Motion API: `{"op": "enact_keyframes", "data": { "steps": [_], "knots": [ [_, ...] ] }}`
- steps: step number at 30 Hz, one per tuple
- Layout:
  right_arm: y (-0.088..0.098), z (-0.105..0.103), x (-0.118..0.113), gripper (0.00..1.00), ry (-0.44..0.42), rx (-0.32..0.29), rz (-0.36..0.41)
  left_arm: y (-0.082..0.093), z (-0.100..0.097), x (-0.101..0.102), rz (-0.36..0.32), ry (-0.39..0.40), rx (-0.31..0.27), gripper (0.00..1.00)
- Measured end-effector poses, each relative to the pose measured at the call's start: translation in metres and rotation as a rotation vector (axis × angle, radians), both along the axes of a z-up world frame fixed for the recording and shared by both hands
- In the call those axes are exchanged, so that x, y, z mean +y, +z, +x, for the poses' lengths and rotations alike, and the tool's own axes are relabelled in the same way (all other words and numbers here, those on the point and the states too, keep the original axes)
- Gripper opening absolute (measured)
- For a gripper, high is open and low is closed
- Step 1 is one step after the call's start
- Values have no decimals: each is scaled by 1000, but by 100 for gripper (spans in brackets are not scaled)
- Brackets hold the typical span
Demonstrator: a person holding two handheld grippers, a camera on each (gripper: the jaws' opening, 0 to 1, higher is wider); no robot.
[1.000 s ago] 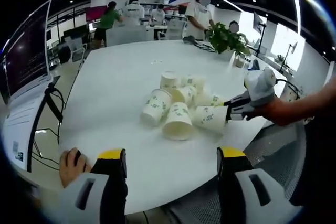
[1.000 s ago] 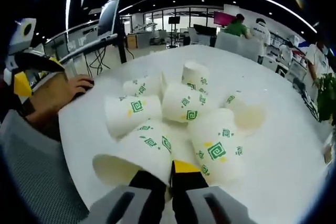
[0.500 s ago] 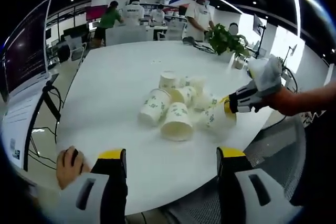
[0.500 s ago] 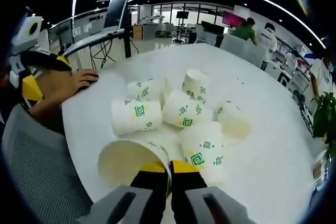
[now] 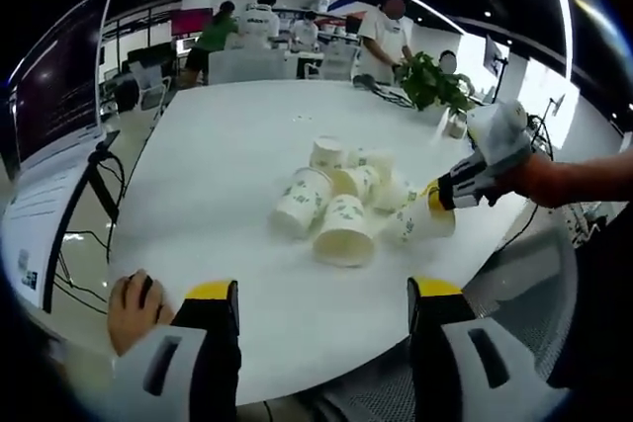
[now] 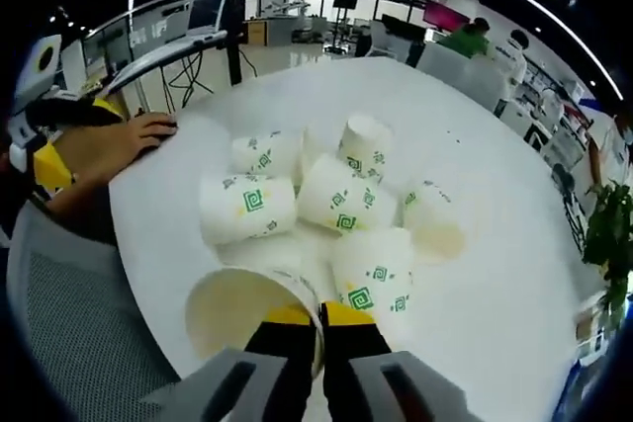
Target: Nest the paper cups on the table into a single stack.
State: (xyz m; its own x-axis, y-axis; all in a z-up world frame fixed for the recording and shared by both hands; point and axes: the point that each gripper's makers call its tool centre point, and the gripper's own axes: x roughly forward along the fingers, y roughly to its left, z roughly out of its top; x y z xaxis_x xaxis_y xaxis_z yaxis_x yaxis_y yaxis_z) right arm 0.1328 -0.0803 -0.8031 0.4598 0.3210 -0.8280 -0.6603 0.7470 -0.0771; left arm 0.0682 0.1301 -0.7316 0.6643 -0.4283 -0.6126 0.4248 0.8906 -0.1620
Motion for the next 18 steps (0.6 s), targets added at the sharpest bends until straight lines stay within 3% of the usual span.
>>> {"op": "enact_keyframes", "data": {
  "steps": [4,9,18],
  "knots": [
    [4,6,-1,0,-8,46,-12,0,-1,-2,-6,-1,1,68],
    [2,10,-1,0,-26,148,-9,0,-2,-3,-7,-3,-2,68],
    [1,8,5,0,-18,224,-45,0,-3,3,-10,7,-4,68]
  ]
}}
